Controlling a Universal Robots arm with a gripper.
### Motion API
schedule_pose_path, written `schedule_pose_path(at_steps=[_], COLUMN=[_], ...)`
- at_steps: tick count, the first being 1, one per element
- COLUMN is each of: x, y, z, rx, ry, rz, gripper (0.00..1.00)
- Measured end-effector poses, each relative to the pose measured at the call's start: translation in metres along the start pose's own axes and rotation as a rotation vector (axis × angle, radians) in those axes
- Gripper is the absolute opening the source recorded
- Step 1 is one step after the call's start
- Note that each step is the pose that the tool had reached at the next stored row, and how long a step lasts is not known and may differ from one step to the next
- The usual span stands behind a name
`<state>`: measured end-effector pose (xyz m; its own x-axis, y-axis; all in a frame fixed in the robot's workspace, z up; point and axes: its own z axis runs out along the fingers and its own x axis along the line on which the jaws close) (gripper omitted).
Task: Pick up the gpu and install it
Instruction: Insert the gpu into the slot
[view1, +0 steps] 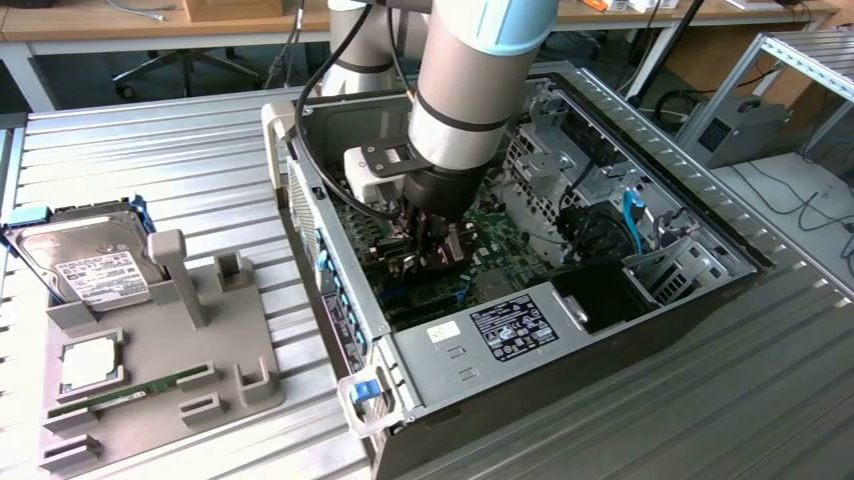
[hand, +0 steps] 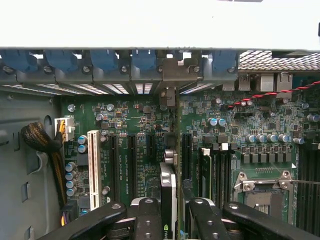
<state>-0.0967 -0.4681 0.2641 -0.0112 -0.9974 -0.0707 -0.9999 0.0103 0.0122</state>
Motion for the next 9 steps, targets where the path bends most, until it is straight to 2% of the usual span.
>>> schedule_pose_path(at_steps=[9], x=[0.0], y=[0.0], z=[0.0007], rx=[0.0], ry=[-0.0001], rz=[0.0], gripper=[0.27])
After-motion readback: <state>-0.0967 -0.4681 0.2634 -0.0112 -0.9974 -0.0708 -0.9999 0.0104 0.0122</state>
